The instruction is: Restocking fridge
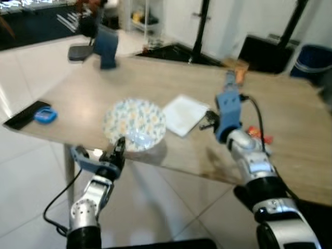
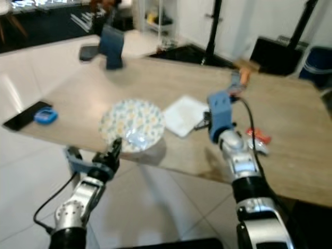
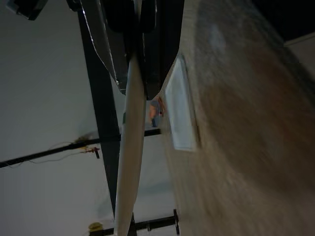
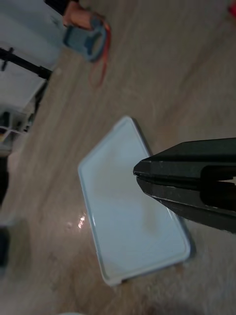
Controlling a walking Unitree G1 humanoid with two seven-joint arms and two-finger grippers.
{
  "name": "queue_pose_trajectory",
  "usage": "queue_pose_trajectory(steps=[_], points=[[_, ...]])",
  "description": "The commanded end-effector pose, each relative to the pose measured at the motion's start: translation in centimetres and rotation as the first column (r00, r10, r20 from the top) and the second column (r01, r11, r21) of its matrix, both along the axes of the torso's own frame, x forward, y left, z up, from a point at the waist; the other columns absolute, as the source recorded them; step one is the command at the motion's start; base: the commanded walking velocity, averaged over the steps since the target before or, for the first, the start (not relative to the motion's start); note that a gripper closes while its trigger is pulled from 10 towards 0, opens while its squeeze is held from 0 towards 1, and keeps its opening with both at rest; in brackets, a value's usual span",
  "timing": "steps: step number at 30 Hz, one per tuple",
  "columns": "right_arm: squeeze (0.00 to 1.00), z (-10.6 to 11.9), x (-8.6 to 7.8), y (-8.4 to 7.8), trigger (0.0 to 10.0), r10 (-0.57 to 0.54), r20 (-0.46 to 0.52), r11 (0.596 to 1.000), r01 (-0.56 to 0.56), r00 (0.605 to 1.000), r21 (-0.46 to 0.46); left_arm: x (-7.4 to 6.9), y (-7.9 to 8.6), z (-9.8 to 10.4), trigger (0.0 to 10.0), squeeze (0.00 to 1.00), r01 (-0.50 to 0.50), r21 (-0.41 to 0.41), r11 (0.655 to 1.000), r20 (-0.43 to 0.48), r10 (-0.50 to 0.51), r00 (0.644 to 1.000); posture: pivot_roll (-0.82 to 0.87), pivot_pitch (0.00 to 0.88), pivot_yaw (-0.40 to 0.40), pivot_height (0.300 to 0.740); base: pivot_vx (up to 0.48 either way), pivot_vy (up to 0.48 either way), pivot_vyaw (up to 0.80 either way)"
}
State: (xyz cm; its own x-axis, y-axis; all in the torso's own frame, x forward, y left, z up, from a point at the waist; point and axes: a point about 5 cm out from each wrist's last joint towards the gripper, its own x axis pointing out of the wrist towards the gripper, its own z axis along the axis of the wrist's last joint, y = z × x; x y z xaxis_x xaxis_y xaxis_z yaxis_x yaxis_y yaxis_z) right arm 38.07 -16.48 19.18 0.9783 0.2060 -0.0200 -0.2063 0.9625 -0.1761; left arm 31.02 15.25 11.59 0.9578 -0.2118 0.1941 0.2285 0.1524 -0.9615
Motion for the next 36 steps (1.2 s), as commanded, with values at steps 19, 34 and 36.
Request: queue_pose_trajectory(steps=[19,34,36], points=[[1.00,-2.8,0.2,-2.4,10.0,-0.102,-0.116,0.989,0.088,0.988,-0.122,0.0,-0.1,-0.1,10.0,0.00,-0.002,-0.015,1.000,-0.012,0.002,1.000,-0.01,0.063,0.019,0.740,0.000,0.000,0.00],[1.00,-3.2,0.5,-5.1,10.0,-0.199,-0.162,0.974,0.176,0.967,-0.142,-0.8,0.1,0.5,10.0,0.00,0.010,-0.037,0.999,0.002,-0.010,1.000,0.00,0.165,0.014,0.740,0.000,0.000,0.00],[1.00,-3.4,0.5,-5.7,10.0,-0.216,-0.185,0.973,0.195,0.959,-0.123,-0.9,0.0,0.8,10.0,0.00,0.016,-0.037,0.999,0.006,-0.016,1.000,0.01,0.178,0.016,0.740,0.000,0.000,0.00]])
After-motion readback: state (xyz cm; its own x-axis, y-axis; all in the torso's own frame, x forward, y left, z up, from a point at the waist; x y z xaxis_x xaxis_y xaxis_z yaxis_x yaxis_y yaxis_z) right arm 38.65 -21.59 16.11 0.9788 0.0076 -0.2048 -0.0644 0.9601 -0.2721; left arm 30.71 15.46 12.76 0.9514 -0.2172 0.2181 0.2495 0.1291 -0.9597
